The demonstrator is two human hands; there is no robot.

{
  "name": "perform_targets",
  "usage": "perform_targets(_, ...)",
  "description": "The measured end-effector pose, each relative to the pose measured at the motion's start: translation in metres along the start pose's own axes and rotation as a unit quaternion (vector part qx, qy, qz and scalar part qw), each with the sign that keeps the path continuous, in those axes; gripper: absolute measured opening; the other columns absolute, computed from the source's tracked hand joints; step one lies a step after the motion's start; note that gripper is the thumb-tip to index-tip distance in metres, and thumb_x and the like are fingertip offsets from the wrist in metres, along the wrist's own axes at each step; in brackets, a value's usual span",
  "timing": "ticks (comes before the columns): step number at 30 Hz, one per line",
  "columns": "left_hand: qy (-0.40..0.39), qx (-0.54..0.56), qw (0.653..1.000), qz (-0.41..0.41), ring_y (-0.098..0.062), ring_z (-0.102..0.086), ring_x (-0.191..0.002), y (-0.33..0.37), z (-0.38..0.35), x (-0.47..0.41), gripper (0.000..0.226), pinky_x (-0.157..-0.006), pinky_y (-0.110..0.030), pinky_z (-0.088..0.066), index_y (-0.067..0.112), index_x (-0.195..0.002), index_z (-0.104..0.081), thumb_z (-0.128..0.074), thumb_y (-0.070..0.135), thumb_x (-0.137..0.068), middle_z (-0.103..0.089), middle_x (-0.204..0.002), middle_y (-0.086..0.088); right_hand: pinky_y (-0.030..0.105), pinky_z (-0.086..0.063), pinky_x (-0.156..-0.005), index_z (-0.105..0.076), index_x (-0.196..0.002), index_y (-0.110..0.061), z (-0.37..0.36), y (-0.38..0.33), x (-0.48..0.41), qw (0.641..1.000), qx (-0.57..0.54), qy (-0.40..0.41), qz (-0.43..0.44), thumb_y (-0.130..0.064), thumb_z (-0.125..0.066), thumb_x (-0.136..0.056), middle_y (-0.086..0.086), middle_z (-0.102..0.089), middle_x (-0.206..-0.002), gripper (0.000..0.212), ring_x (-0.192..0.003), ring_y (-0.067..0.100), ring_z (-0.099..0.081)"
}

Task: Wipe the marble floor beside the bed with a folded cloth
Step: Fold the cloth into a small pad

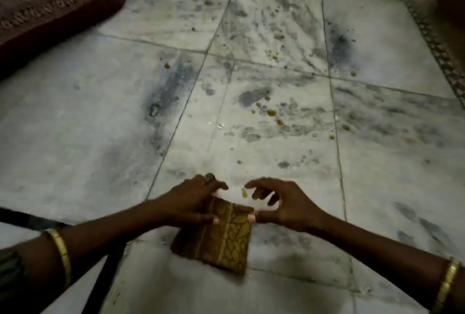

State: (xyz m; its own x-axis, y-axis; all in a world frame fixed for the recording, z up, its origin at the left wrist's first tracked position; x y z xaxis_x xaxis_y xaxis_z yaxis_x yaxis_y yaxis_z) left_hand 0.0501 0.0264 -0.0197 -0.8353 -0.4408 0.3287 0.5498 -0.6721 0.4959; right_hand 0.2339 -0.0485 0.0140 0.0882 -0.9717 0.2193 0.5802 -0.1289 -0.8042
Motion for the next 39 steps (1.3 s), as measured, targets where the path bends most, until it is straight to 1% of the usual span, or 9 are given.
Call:
perform_targets(2,-0.035,-0.080,0.996,0.026,-0.020,-0.039,-0.122,0.009,-0.008,0.002,0.075,-0.097,-0.034,-0.038,0.028,-0.147,-0.026,-0.060,0.055,-0.086,-0.036,-0.140,-0.002,0.021,-0.053,-0.072,-0.061,-0.116,-0.036,-0.010,-0.001,0.008,0.999,0.005,-0.020,-0.036,-0.041,-0.086,-0.063,-0.009,-0.066,-0.101,0.059,-0.093,0.002,-0.059)
perform_targets(10,-0.036,-0.121,0.988,0.094,-0.024,-0.035,-0.124,0.007,-0.022,-0.005,0.067,-0.089,-0.036,-0.038,0.027,-0.141,-0.038,-0.060,0.056,-0.085,-0.035,-0.141,-0.005,0.013,-0.045,-0.069,-0.063,-0.117,-0.024,-0.030,0.012,0.002,0.998,0.000,0.006,-0.067,-0.034,-0.087,-0.064,-0.002,-0.065,-0.099,0.059,-0.092,0.010,-0.060)
perform_targets(16,-0.039,-0.052,0.985,0.157,-0.023,-0.044,-0.115,0.008,-0.019,-0.010,0.061,-0.079,-0.031,-0.040,0.020,-0.125,-0.054,-0.076,0.047,-0.076,-0.047,-0.125,-0.006,0.012,-0.045,-0.070,-0.063,-0.118,-0.015,-0.034,0.013,-0.006,0.996,0.043,0.013,-0.077,-0.029,-0.086,-0.067,0.001,-0.062,-0.099,0.057,-0.086,0.010,-0.057)
perform_targets(22,-0.020,-0.074,0.992,0.104,-0.018,-0.043,-0.098,0.024,-0.004,0.001,0.043,-0.071,-0.031,-0.043,0.015,-0.107,-0.067,-0.077,0.041,-0.076,-0.050,-0.109,-0.005,0.026,-0.047,-0.080,-0.062,-0.120,-0.014,-0.047,0.004,-0.010,0.991,0.118,-0.035,-0.046,-0.030,-0.085,-0.068,0.008,-0.062,-0.108,0.059,-0.096,0.018,-0.058)
perform_targets(25,-0.023,0.012,0.996,0.088,-0.019,-0.051,-0.094,0.032,0.009,0.016,0.036,-0.074,-0.031,-0.047,0.016,-0.100,-0.067,-0.080,0.036,-0.074,-0.052,-0.099,-0.003,0.026,-0.044,-0.074,-0.069,-0.104,-0.013,-0.050,-0.006,-0.011,0.990,0.117,-0.072,-0.036,-0.026,-0.086,-0.066,-0.001,-0.059,-0.090,0.044,-0.087,0.014,-0.056)
perform_targets(29,0.014,0.229,0.969,0.094,-0.010,-0.060,-0.068,0.030,0.030,0.041,0.023,-0.060,-0.026,-0.048,0.016,-0.078,-0.065,-0.086,0.015,-0.069,-0.064,-0.071,0.003,0.032,-0.045,-0.070,-0.064,-0.074,-0.015,-0.051,-0.019,-0.004,0.983,-0.110,-0.120,-0.083,-0.006,-0.081,-0.063,0.000,-0.063,-0.073,0.022,-0.076,0.013,-0.058)
perform_targets(33,0.124,0.390,0.907,0.100,-0.019,-0.067,-0.075,0.026,0.057,0.060,0.031,-0.071,-0.035,-0.053,0.001,-0.084,-0.068,-0.088,0.008,-0.062,-0.070,-0.077,-0.008,0.026,-0.043,-0.062,-0.054,-0.073,-0.014,-0.036,-0.049,0.004,0.936,-0.324,-0.121,-0.063,0.003,-0.068,-0.066,0.005,-0.055,-0.069,0.022,-0.072,0.018,-0.055)
perform_targets(36,0.187,0.460,0.864,0.089,-0.021,-0.071,-0.088,0.034,0.075,0.068,0.049,-0.073,-0.031,-0.056,0.009,-0.096,-0.072,-0.087,0.033,-0.056,-0.074,-0.093,-0.008,0.033,-0.052,-0.073,-0.061,-0.093,-0.003,-0.008,-0.071,0.012,0.898,-0.428,-0.089,-0.035,-0.001,-0.067,-0.072,0.013,-0.063,-0.090,0.022,-0.090,0.030,-0.060)
perform_targets(39,0.170,0.533,0.821,0.114,-0.026,-0.069,-0.100,0.046,0.076,0.068,0.078,-0.083,-0.037,-0.057,0.014,-0.106,-0.071,-0.089,0.055,-0.043,-0.074,-0.104,-0.009,0.043,-0.054,-0.090,-0.055,-0.124,0.003,0.012,-0.087,0.022,0.850,-0.523,-0.058,-0.018,-0.006,-0.064,-0.083,0.021,-0.064,-0.118,0.043,-0.108,0.035,-0.062)
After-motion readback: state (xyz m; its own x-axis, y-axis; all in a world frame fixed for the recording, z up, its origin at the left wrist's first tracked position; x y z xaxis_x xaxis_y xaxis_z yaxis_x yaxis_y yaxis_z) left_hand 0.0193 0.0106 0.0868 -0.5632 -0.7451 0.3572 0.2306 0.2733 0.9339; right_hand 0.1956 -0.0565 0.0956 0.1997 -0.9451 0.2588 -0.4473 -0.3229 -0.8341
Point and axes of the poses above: each hand's wrist, its own x-axis away from the middle knuckle, its own z-axis out of the back of the hand, y = z × x, the point moved 6 cm from there along -x, towards the middle knuckle
